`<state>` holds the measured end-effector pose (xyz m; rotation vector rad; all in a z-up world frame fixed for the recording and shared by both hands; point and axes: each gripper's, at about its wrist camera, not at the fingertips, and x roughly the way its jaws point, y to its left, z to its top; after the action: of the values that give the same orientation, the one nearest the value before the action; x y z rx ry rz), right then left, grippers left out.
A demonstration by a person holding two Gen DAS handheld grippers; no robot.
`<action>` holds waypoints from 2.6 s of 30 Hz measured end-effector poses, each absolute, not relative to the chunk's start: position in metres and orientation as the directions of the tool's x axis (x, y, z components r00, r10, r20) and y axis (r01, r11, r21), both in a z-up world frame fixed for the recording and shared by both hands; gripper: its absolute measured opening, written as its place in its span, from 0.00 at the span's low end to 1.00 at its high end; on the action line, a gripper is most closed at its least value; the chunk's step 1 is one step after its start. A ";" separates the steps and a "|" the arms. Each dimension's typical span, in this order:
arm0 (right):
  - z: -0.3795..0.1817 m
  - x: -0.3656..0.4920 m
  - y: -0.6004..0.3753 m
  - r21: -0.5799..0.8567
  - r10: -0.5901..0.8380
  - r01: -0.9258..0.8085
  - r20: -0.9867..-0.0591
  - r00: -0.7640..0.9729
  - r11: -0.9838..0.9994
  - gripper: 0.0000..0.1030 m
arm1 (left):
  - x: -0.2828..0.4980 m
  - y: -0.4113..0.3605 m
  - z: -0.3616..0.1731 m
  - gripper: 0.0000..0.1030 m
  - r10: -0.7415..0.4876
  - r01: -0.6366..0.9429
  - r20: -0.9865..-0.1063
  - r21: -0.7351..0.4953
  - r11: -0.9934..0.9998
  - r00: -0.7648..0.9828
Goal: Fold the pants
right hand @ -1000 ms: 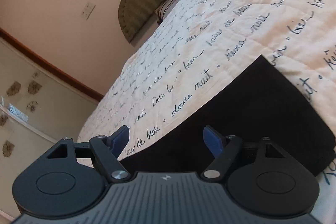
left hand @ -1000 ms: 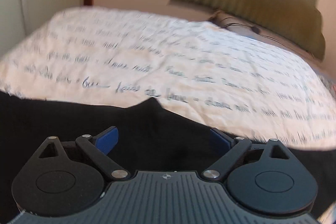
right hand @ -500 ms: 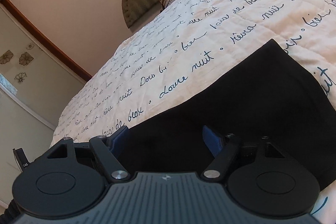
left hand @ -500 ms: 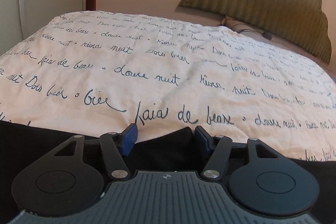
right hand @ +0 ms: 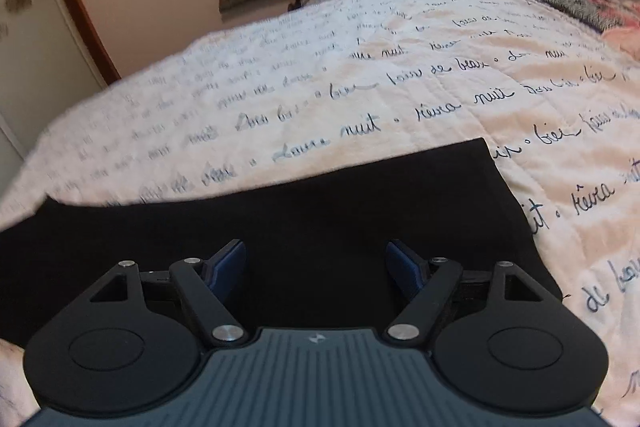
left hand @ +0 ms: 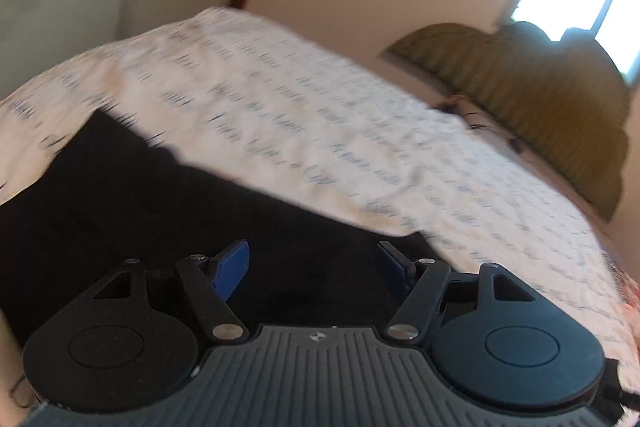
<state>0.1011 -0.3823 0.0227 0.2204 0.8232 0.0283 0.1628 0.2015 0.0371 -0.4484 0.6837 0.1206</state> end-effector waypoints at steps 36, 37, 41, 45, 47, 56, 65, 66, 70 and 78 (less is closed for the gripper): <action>0.026 0.103 -0.263 0.032 0.140 -0.169 -0.724 0.675 0.985 1.00 | 0.071 0.274 0.029 0.95 0.046 -0.357 -0.544 -0.483 0.800 0.838; 0.030 0.097 -0.277 0.081 0.157 -0.142 -0.715 0.681 0.987 1.00 | 0.070 0.271 0.031 0.94 0.047 -0.360 -0.545 -0.483 0.798 0.837; 0.041 0.065 -0.336 0.273 0.184 0.004 -0.658 0.730 0.962 1.00 | 0.061 0.243 0.048 0.94 0.002 -0.279 -0.498 -0.482 0.830 0.867; 0.029 0.022 -0.419 0.626 0.187 0.235 -0.532 0.826 0.743 1.00 | 0.055 0.200 0.067 0.95 -0.065 -0.159 -0.439 -0.454 0.877 0.896; 0.008 0.000 -0.464 0.796 0.181 0.318 -0.464 0.867 0.515 1.00 | 0.059 0.180 0.072 0.95 -0.107 -0.110 -0.435 -0.445 0.889 0.894; -0.025 0.005 -0.512 0.884 0.228 0.362 -0.434 0.872 0.296 1.00 | 0.077 0.108 0.074 0.95 -0.207 -0.024 -0.485 -0.427 0.904 0.849; -0.018 0.034 -0.488 0.874 0.382 0.260 -0.423 0.822 0.410 1.00 | 0.088 0.049 0.084 0.95 -0.258 0.079 -0.504 -0.350 0.934 0.824; -0.018 0.030 -0.488 0.889 0.405 0.241 -0.401 0.822 0.390 1.00 | 0.089 0.042 0.085 0.95 -0.264 0.094 -0.505 -0.338 0.937 0.822; -0.025 0.025 -0.484 0.946 0.526 0.178 -0.300 0.796 0.271 1.00 | 0.097 0.018 0.080 0.95 -0.301 0.137 -0.517 -0.331 0.934 0.801; -0.034 0.024 -0.526 0.951 0.248 0.204 -0.261 0.933 0.231 1.00 | 0.108 -0.024 0.081 0.95 -0.368 0.235 -0.520 -0.304 0.923 0.771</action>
<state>0.0243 -0.5264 -0.0339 1.3486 0.3967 0.0311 0.1082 -0.0238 0.0814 -0.2281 0.6086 -0.3299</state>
